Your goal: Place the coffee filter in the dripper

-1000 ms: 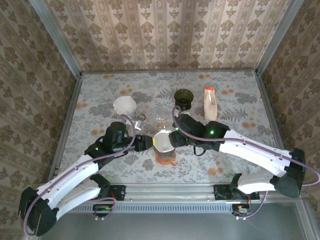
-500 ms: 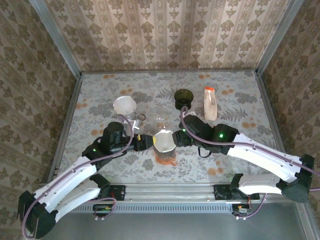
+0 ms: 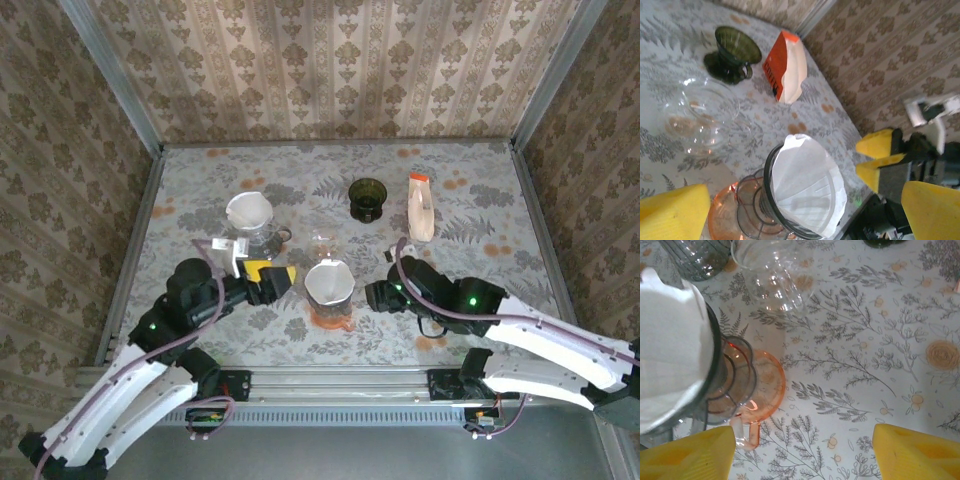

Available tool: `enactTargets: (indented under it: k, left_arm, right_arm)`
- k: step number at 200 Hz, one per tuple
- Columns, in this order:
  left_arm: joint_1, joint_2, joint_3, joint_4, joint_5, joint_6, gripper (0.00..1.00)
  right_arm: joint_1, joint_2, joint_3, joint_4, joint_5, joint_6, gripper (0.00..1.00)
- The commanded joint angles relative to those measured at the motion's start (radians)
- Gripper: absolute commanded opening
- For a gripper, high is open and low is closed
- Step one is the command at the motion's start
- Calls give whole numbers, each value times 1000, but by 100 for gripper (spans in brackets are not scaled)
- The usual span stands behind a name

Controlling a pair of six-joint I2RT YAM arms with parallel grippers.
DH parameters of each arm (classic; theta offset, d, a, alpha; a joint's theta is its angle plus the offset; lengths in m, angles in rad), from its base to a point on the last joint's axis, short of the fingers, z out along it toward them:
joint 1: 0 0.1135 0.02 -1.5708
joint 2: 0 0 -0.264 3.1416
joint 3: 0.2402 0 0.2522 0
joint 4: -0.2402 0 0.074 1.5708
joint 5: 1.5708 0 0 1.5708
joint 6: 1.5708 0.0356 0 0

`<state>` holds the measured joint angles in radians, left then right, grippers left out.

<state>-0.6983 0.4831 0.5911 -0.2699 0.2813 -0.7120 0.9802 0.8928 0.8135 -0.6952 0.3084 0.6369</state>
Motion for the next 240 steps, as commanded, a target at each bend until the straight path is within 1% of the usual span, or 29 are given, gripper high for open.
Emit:
enactTargets:
  k: [1, 18, 34, 50, 59, 65, 71, 80, 94, 120, 153, 173, 192, 240]
  left_arm:
    - [14, -38, -2, -57, -53, 19, 100]
    - [19, -43, -8, -87, -65, 12, 100]
    - [25, -48, -22, -106, -79, -8, 92]
    - [28, -56, -41, -114, -88, -21, 89]
    - [31, -62, -53, -120, -97, -30, 89]
    - [31, -67, -63, -118, -99, -36, 89]
    - [33, -73, -73, -117, -103, -43, 89]
    - [35, -82, -86, -114, -104, -55, 90]
    - [39, -90, -99, -113, -102, -69, 91]
    - [44, -100, -103, -135, -103, -75, 92]
    - [60, -104, -105, -152, -96, -88, 92]
    - [72, -101, -105, -154, -91, -93, 92]
    - [81, -95, -103, -154, -84, -99, 92]
    - [89, -87, -123, -137, -77, -119, 92]
  right_arm:
    - [7, -77, -77, 46, 5, 46, 74]
    - [6, -126, -130, 60, 17, 66, 74]
    - [6, -148, -159, 60, 32, 79, 74]
    - [1, -135, -183, 83, 34, 76, 68]
    - [-25, -105, -192, 105, 25, 66, 64]
    - [-51, -79, -202, 137, 0, 53, 62]
    - [-87, -52, -215, 187, -59, 37, 60]
    - [-154, -9, -237, 268, -144, 24, 60]
    - [-236, 52, -263, 397, -236, 1, 61]
    - [-315, 187, -243, 589, -343, -76, 65]
    - [-403, 346, -238, 804, -456, -125, 69]
    - [-430, 445, -222, 903, -531, -146, 69]
    - [-433, 528, -205, 981, -585, -154, 69]
    - [-434, 642, -152, 1053, -621, -186, 68]
